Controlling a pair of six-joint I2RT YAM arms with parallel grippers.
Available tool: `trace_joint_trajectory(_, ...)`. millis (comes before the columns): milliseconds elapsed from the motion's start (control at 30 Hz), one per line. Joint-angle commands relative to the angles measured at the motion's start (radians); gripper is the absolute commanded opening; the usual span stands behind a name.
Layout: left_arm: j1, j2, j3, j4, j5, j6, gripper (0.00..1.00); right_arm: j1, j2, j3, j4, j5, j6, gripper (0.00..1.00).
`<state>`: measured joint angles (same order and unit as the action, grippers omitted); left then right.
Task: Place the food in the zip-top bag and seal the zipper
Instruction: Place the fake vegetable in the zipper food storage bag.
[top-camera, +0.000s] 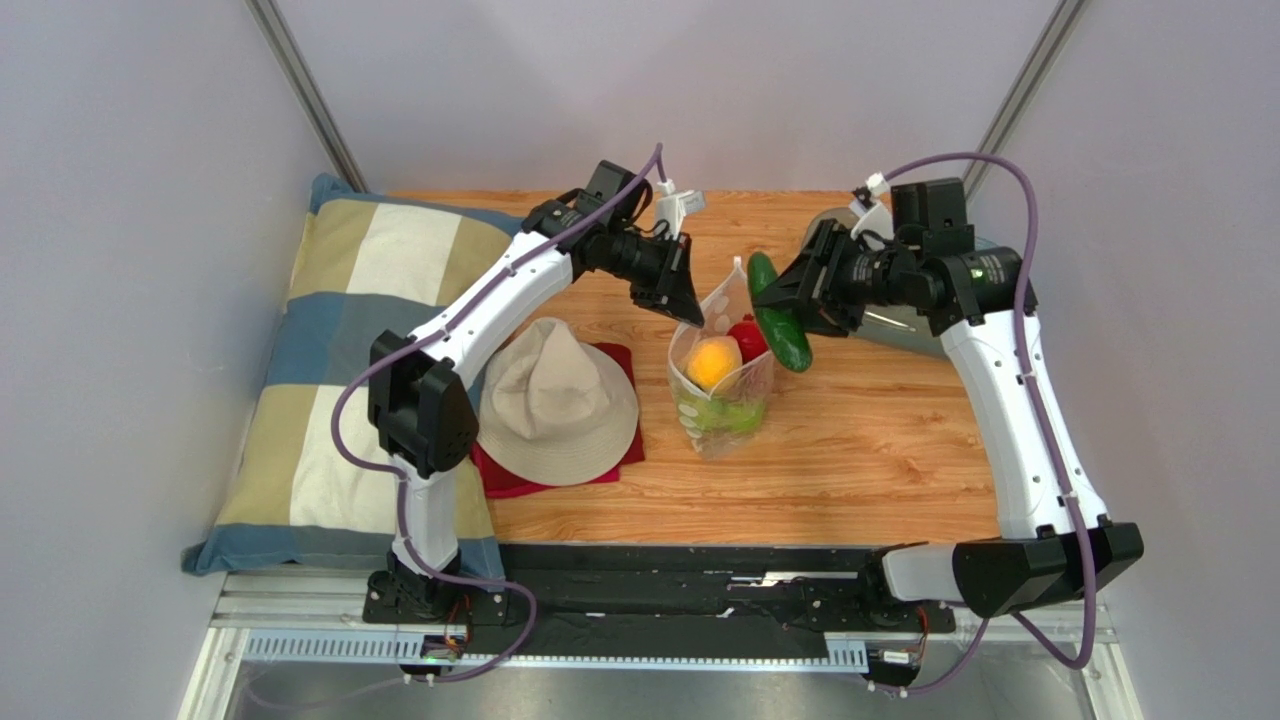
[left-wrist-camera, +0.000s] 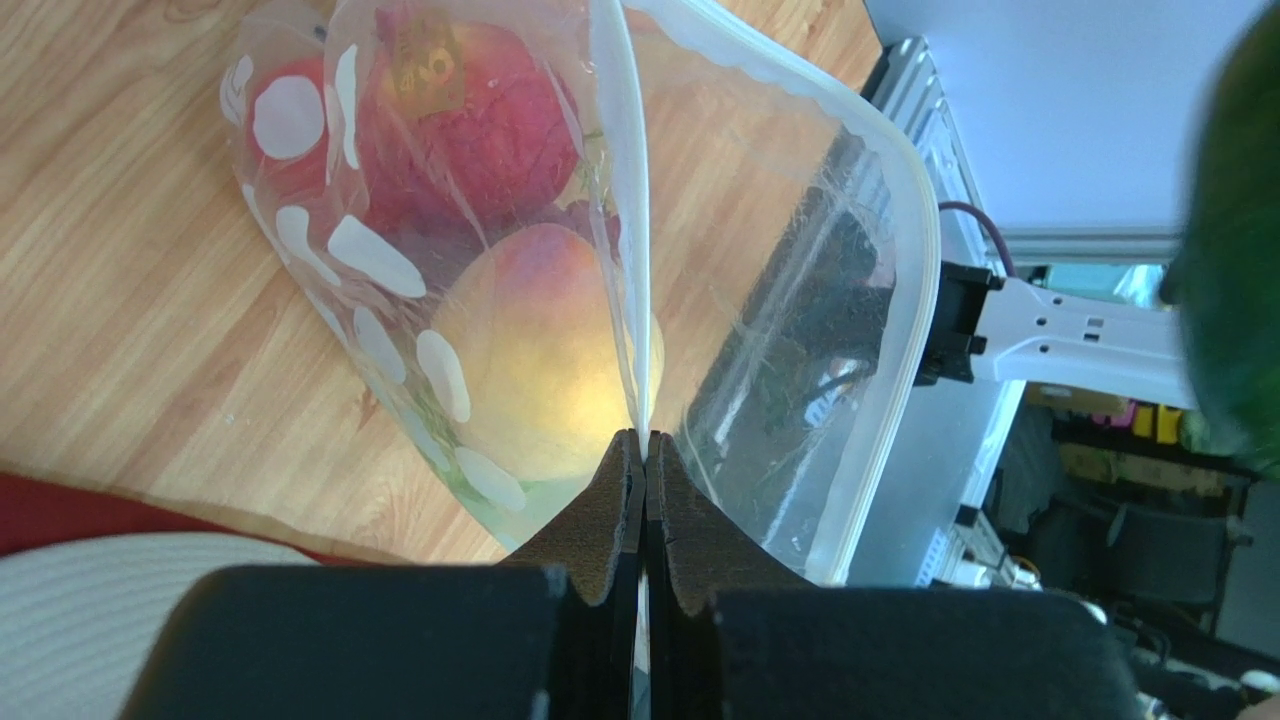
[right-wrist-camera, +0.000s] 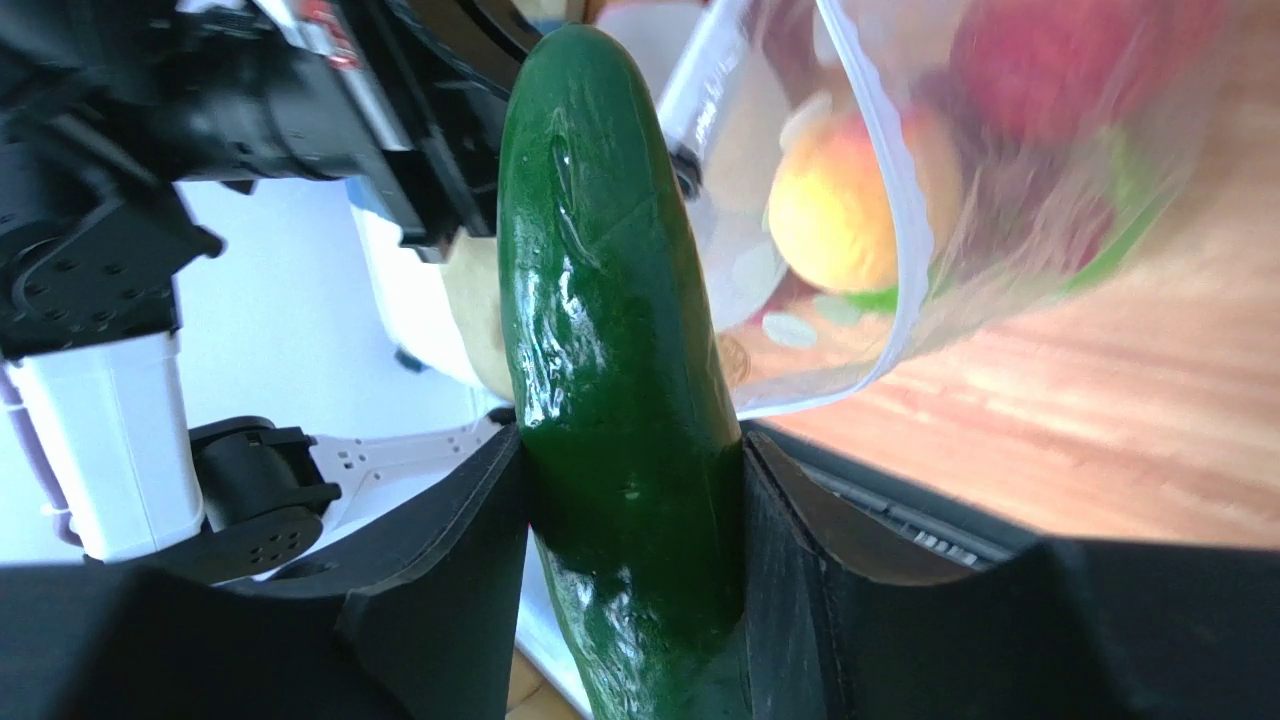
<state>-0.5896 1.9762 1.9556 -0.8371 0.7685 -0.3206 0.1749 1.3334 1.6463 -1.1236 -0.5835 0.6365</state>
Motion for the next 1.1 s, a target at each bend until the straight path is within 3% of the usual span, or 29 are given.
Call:
trace_joint_trajectory(0,-0.007,-0.099,-0.053,0.078,-0.028,-0.063,0.00,0.052,-0.011,-0.032,-0.004,-0.061,0.117,0.00)
trace_joint_trajectory(333,-0.033,-0.151,-0.089,0.130,-0.037,-0.090,0.00,0.098,0.038,-0.146,-0.025,0.010,0.155,0.00)
trace_joint_trajectory(600,-0.073,-0.165,-0.122,0.145,-0.032,-0.084,0.00,0.110,0.141,0.007,0.010,0.118,0.269,0.00)
trace_joint_trajectory(800,-0.075,-0.166,-0.116,0.138,-0.029,-0.069,0.00,0.126,0.171,-0.025,0.002,0.202,0.267,0.09)
trace_joint_trajectory(867,-0.075,-0.165,-0.109,0.133,-0.031,-0.067,0.00,0.127,0.170,-0.051,0.031,0.191,0.250,0.08)
trace_joint_trajectory(933,-0.075,-0.162,-0.106,0.130,-0.028,-0.058,0.00,0.126,0.164,-0.086,0.068,0.203,0.247,0.16)
trace_joint_trajectory(1067,-0.075,-0.155,-0.093,0.121,-0.017,-0.041,0.00,0.126,0.147,-0.112,0.145,0.228,0.239,0.20)
